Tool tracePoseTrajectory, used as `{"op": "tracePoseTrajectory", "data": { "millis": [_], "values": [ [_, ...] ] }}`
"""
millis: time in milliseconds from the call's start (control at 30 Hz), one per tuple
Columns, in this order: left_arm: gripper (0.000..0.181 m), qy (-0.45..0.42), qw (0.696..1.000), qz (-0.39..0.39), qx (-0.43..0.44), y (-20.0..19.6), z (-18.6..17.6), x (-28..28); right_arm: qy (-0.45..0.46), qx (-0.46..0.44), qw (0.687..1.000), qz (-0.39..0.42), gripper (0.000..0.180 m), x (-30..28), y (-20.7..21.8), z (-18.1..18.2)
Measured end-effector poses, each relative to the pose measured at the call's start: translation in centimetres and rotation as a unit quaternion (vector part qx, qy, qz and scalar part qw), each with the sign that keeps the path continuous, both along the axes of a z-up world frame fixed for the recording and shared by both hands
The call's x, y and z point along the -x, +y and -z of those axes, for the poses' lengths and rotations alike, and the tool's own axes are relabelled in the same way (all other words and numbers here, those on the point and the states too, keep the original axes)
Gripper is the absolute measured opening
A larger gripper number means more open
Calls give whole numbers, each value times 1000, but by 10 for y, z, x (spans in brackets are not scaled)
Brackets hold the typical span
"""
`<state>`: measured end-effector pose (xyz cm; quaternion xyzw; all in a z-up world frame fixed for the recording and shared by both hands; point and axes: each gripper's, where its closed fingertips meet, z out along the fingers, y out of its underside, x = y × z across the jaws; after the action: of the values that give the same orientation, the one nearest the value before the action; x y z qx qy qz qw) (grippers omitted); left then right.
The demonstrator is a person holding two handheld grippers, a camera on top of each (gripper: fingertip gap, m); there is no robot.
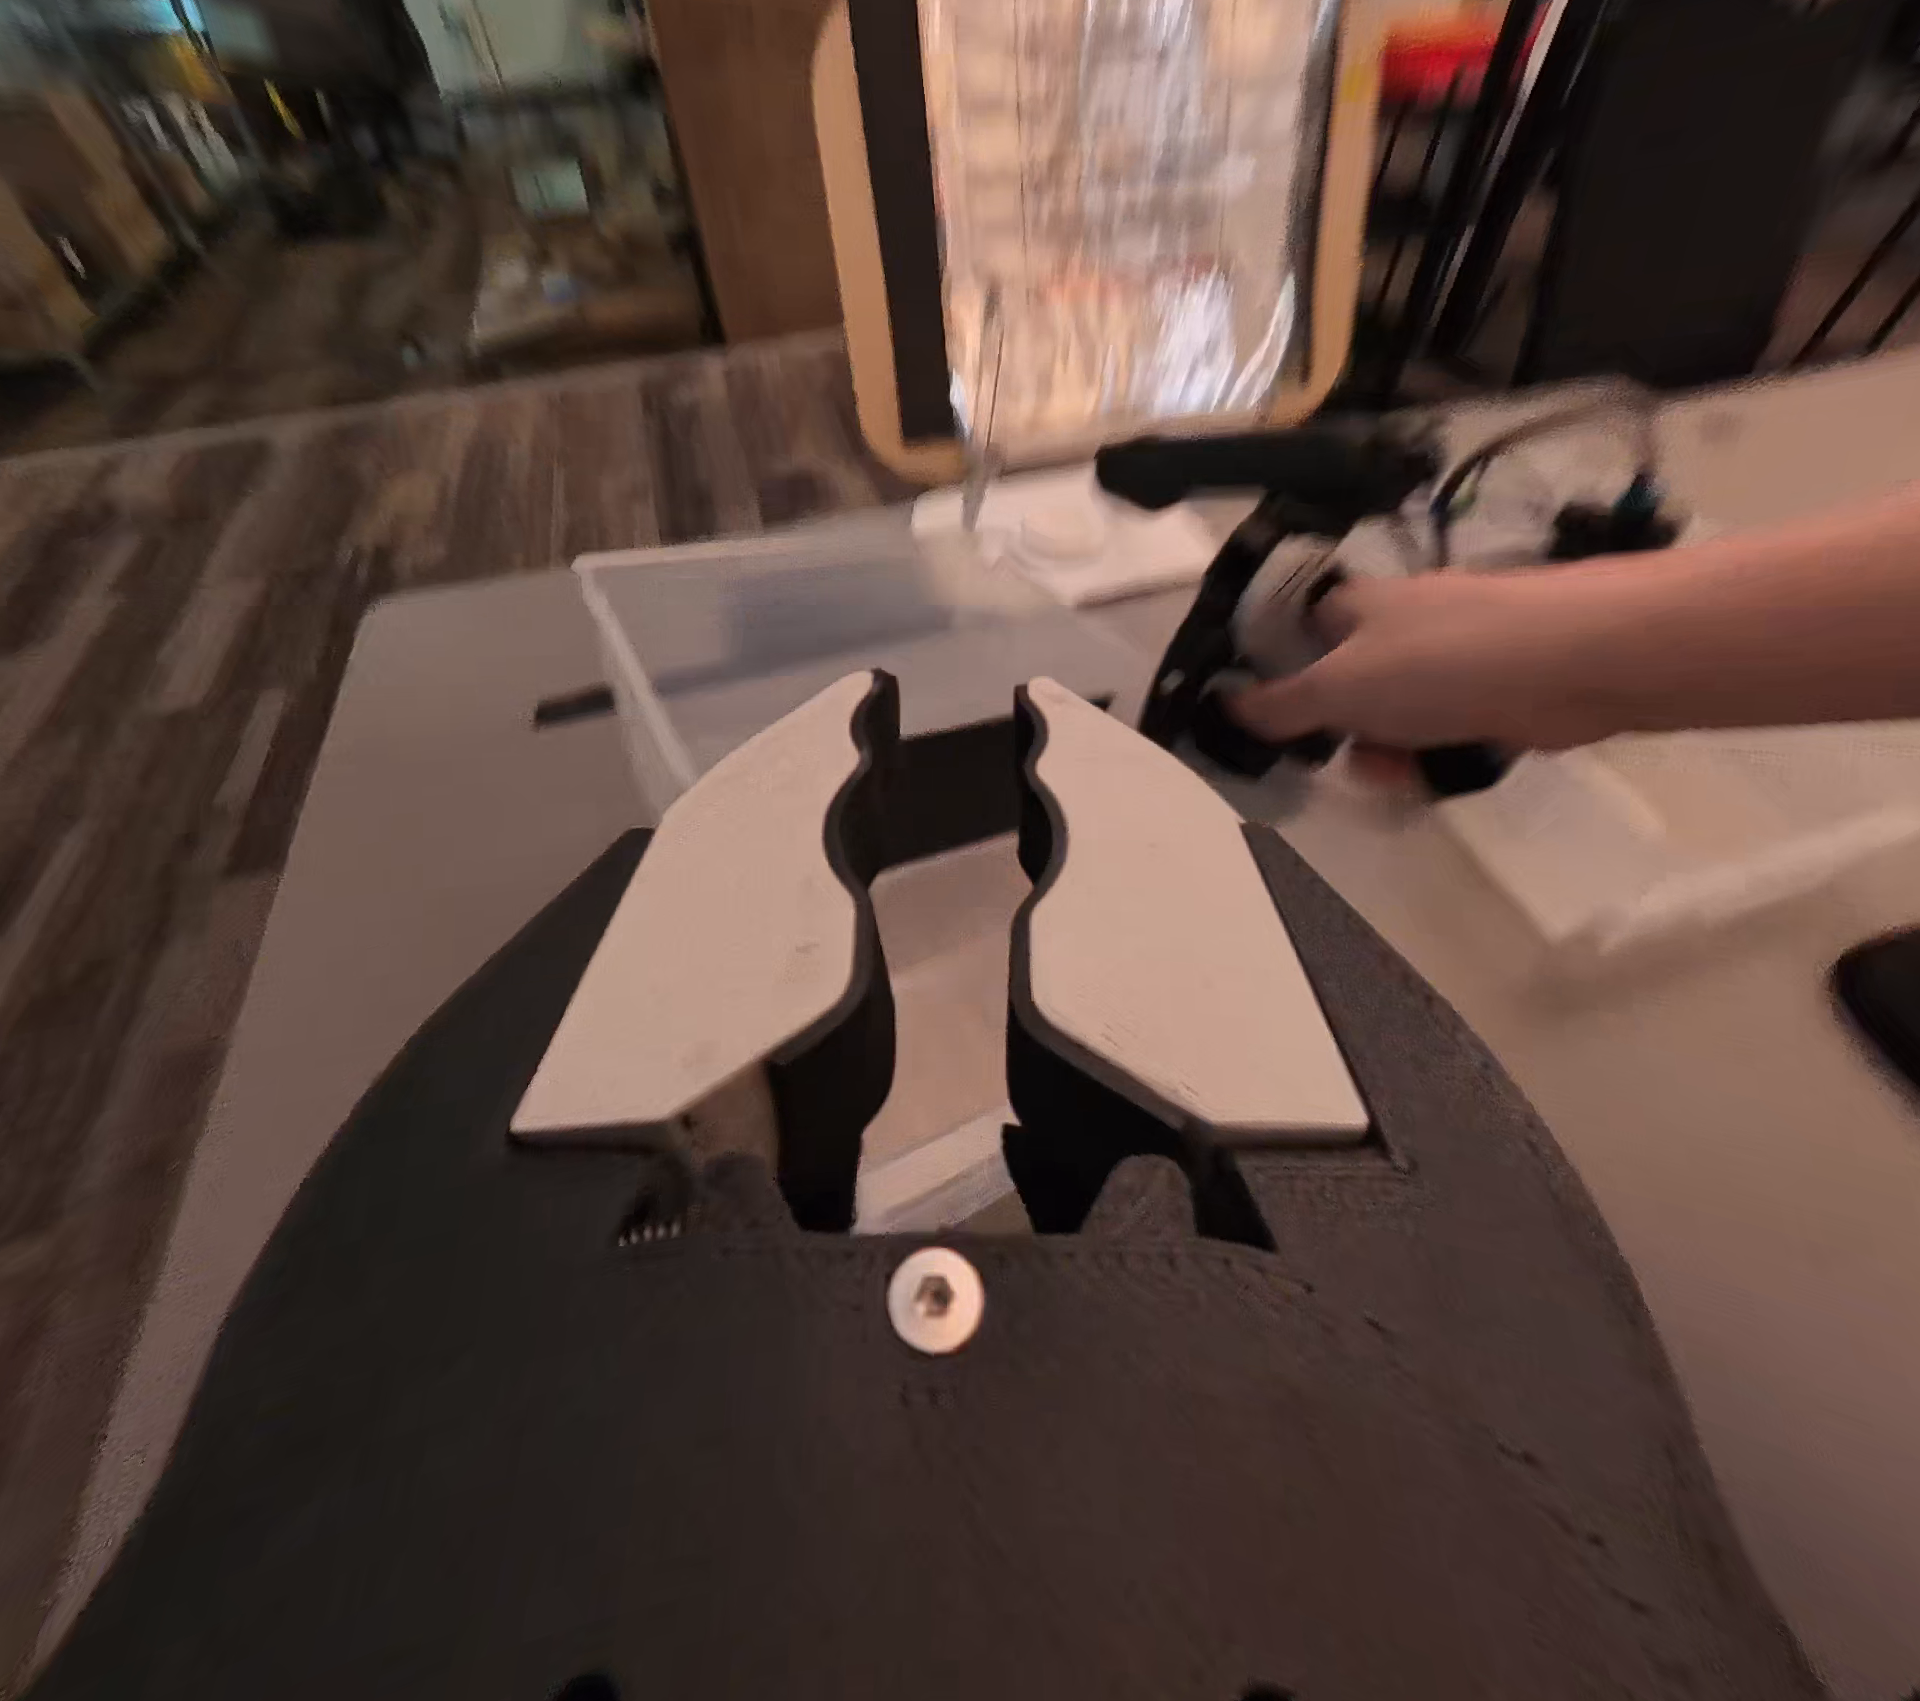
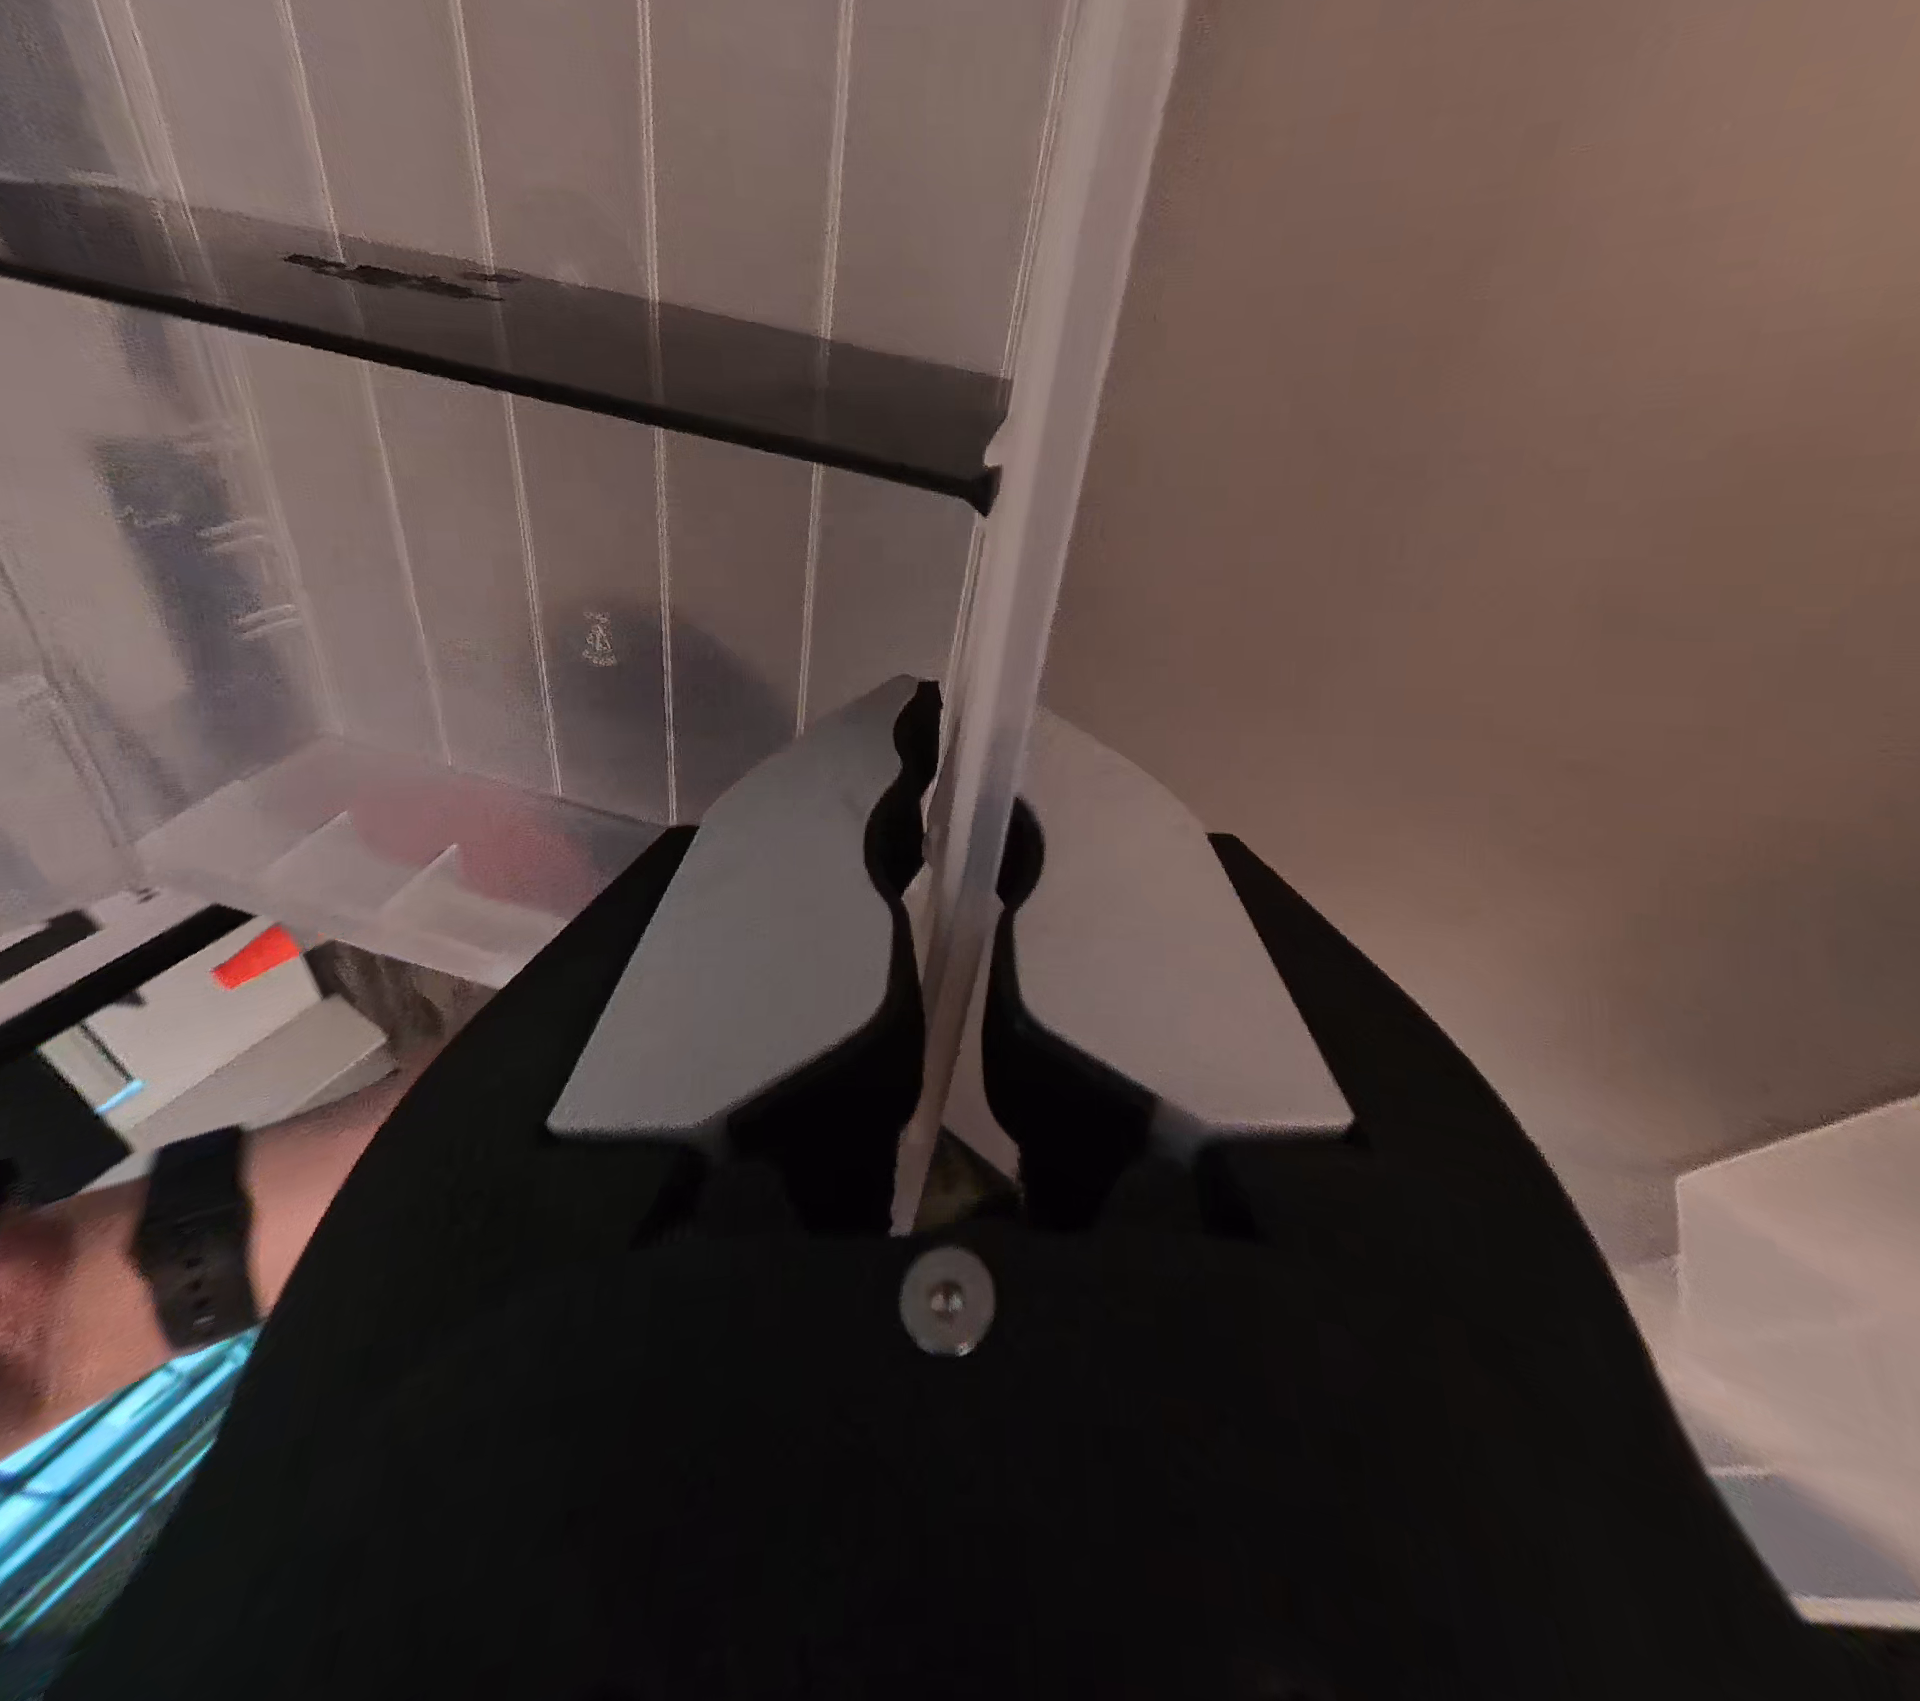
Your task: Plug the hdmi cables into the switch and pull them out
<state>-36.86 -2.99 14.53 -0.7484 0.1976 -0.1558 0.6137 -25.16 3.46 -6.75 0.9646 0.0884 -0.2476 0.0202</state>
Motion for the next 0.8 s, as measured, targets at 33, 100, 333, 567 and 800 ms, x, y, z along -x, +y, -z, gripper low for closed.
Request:
{"op": "tracePoseTrajectory", "data": {
  "millis": [33, 100, 333, 567, 800],
  "values": [
    [22, -50, 998, 8, -42, -13, -21, 1, 11, -4, 1000, -5, 7, 7, 4, -12],
    [24, -174, 974, 31, -138, -46, -68, 6, 33, -22, 999, -13, 7, 20, 13, -41],
    [72, -228, 957, 81, -158, -88, -84, -2, 129, -114, 985, -7, 6, 8, 44, -189],
    [72, -56, 978, 192, 67, -32, 2, -93, 142, -243, 955, 96, 7, -128, 65, -310],
    [73, 23, 922, 297, 247, 4, 81, -203, 51, -234, 947, 212, 7, -317, 31, -302]
  ]
}}
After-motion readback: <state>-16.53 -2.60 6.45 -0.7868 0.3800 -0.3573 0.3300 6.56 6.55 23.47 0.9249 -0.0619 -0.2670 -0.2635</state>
